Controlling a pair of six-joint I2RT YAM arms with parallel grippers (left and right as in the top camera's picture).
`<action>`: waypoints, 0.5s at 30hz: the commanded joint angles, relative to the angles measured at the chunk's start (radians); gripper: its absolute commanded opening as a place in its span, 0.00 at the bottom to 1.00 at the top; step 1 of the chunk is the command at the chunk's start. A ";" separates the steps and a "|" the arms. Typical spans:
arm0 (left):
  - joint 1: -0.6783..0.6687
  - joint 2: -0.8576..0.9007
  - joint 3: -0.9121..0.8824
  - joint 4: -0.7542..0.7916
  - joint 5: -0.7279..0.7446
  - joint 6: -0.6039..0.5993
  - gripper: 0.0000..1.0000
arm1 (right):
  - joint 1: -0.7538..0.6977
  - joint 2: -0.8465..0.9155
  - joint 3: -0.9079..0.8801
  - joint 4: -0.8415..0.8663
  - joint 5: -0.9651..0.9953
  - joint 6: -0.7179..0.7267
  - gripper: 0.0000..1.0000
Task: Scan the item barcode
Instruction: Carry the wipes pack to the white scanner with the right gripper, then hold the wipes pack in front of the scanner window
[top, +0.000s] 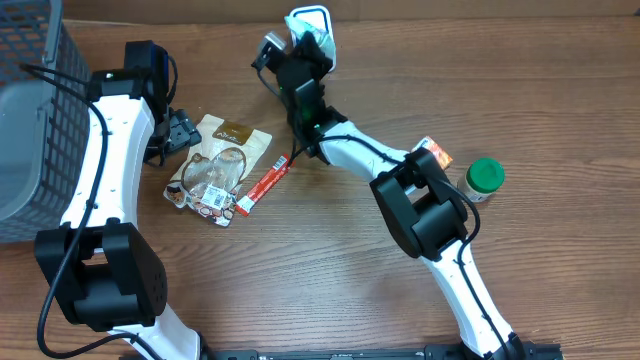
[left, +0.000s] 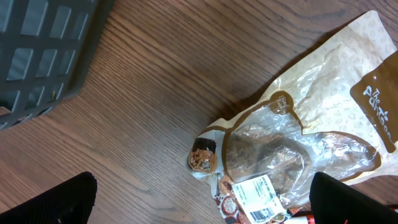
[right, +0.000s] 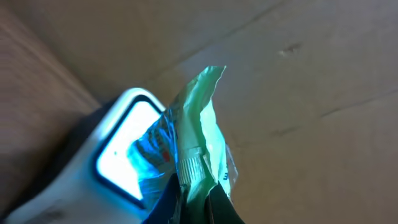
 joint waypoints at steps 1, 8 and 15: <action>-0.007 -0.008 0.017 0.001 -0.011 0.000 0.99 | 0.010 0.010 0.001 -0.050 -0.007 0.097 0.04; -0.007 -0.008 0.017 0.001 -0.010 0.000 1.00 | 0.011 0.010 0.001 -0.079 0.000 0.203 0.04; -0.007 -0.008 0.017 0.001 -0.010 0.000 1.00 | 0.011 0.007 0.001 -0.118 0.013 0.278 0.04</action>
